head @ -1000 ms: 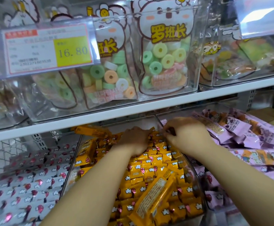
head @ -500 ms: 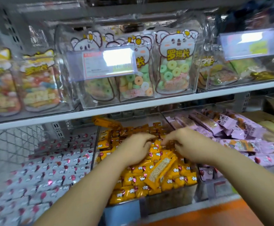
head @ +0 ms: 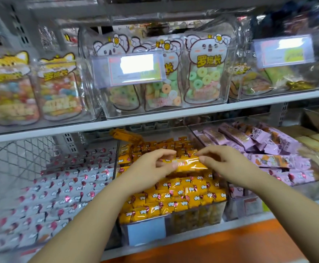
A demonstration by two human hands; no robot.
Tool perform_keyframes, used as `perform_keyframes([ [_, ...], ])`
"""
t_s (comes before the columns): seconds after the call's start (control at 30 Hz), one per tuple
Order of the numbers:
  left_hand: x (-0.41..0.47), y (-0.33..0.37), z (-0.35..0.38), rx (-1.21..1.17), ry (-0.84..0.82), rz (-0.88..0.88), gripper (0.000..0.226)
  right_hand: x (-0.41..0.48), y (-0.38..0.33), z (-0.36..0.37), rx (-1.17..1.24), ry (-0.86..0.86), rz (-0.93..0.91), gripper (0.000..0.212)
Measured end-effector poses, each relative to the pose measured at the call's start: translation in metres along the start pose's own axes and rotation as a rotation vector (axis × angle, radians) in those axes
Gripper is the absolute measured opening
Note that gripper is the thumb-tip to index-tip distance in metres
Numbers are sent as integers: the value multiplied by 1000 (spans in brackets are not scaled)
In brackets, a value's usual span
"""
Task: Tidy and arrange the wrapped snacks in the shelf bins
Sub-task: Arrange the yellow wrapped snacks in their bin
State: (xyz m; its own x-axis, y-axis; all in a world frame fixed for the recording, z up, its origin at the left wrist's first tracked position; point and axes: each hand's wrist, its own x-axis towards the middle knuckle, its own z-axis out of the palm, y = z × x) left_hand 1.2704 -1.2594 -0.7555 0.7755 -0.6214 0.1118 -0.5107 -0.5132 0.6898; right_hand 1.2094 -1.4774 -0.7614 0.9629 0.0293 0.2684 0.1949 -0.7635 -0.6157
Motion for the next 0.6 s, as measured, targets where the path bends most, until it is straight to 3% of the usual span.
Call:
perform_keyframes([
  [0.1, -2, -5, 1, 26, -28, -17, 52, 2, -2, 1, 60, 96, 47, 13],
  [0.3, 0, -5, 5, -124, 57, -57, 31, 1, -13, 4, 269, 219, 145, 27],
  [0.37, 1, -4, 4, -208, 68, -78, 31, -2, -16, 2, 308, 192, 136, 25],
  [0.5, 1, -5, 7, -229, 44, -165, 30, -3, -12, 4, 146, 68, 142, 33],
  [0.6, 0, -4, 5, -540, 36, -297, 30, -3, -11, 6, 106, 84, 148, 31],
])
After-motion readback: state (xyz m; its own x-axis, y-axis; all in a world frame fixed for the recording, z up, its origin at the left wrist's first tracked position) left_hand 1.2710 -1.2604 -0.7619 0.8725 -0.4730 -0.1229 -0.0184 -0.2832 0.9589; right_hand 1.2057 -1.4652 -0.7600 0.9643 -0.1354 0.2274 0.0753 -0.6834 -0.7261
